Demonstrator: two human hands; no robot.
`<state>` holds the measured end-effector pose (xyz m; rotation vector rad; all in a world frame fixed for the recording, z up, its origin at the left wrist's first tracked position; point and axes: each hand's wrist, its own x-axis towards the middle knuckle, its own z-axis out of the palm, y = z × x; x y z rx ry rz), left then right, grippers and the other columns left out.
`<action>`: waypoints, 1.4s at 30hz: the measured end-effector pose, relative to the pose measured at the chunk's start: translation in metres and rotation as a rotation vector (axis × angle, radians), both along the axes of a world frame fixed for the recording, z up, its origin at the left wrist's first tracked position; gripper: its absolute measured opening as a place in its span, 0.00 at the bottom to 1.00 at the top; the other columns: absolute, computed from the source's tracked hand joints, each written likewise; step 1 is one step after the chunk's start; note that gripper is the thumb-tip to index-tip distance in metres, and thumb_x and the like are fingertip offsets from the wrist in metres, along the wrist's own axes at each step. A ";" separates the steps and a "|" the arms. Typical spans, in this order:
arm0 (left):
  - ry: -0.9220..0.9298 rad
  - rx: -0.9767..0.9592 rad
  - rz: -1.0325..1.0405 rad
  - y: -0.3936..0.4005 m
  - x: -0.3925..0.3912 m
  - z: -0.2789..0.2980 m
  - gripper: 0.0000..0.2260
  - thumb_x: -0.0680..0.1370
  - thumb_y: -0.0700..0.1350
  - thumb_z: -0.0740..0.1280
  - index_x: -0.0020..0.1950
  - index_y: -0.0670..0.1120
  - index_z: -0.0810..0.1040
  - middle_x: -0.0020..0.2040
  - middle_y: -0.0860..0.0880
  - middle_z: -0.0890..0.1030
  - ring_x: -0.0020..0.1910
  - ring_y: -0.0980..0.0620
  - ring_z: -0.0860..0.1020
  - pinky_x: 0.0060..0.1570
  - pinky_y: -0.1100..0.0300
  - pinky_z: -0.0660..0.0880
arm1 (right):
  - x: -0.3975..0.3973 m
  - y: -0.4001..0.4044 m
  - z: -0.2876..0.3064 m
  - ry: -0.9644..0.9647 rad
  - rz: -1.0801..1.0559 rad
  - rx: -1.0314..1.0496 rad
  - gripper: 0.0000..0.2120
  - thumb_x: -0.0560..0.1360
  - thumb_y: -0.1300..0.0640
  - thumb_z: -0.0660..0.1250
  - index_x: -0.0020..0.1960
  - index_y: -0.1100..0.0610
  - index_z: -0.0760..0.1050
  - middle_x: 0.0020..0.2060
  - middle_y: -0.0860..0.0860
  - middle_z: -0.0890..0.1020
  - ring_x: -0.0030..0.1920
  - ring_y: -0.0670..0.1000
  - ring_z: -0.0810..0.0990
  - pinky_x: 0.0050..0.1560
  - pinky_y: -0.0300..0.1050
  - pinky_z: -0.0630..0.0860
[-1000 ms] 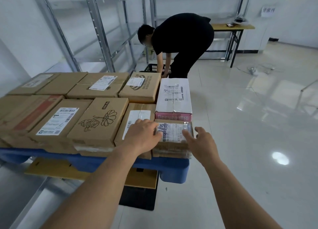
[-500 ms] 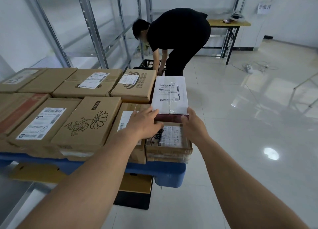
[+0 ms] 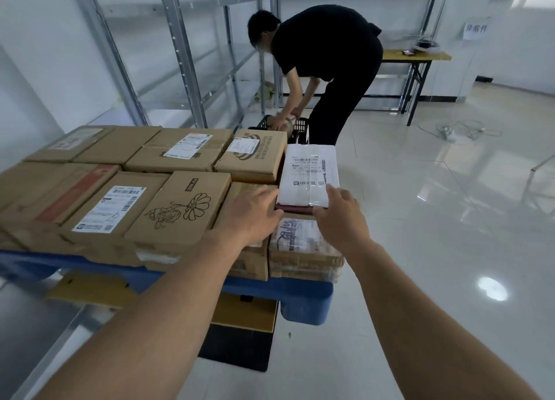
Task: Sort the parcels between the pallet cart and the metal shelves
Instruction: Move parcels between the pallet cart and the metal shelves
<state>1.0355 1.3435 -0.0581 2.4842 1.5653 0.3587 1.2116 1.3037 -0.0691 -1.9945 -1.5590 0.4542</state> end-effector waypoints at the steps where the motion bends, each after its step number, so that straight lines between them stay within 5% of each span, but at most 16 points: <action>1: 0.001 0.021 0.022 -0.004 -0.005 0.002 0.25 0.80 0.56 0.57 0.75 0.50 0.59 0.75 0.49 0.61 0.74 0.49 0.58 0.71 0.51 0.54 | -0.007 -0.002 0.003 -0.032 0.019 0.026 0.26 0.78 0.55 0.59 0.74 0.54 0.59 0.70 0.53 0.66 0.68 0.55 0.64 0.62 0.50 0.67; 8: -0.035 0.175 0.244 -0.060 -0.054 0.005 0.25 0.79 0.56 0.57 0.75 0.51 0.58 0.75 0.49 0.60 0.73 0.49 0.58 0.70 0.51 0.55 | -0.070 -0.026 0.014 -0.223 0.218 0.217 0.20 0.79 0.53 0.59 0.69 0.55 0.66 0.68 0.53 0.68 0.67 0.54 0.64 0.64 0.50 0.66; 15: -0.091 0.155 0.556 -0.139 -0.121 -0.013 0.24 0.79 0.53 0.60 0.74 0.48 0.62 0.75 0.47 0.60 0.74 0.48 0.57 0.71 0.45 0.57 | -0.143 -0.063 0.002 -0.202 0.464 0.309 0.15 0.78 0.53 0.57 0.62 0.55 0.72 0.62 0.51 0.71 0.61 0.52 0.66 0.61 0.46 0.66; 30: 0.049 0.244 0.937 -0.282 -0.280 -0.008 0.26 0.79 0.59 0.54 0.75 0.51 0.58 0.76 0.49 0.58 0.75 0.51 0.55 0.72 0.53 0.49 | -0.321 -0.162 0.021 -0.242 0.787 0.469 0.09 0.75 0.55 0.66 0.53 0.57 0.78 0.51 0.55 0.79 0.52 0.56 0.77 0.52 0.53 0.74; 42: 0.050 0.361 1.293 -0.467 -0.432 -0.003 0.25 0.77 0.59 0.58 0.72 0.50 0.67 0.74 0.48 0.63 0.74 0.48 0.59 0.72 0.49 0.49 | -0.509 -0.303 0.032 -0.291 1.203 0.462 0.22 0.80 0.44 0.52 0.72 0.49 0.64 0.72 0.51 0.64 0.71 0.53 0.62 0.70 0.49 0.58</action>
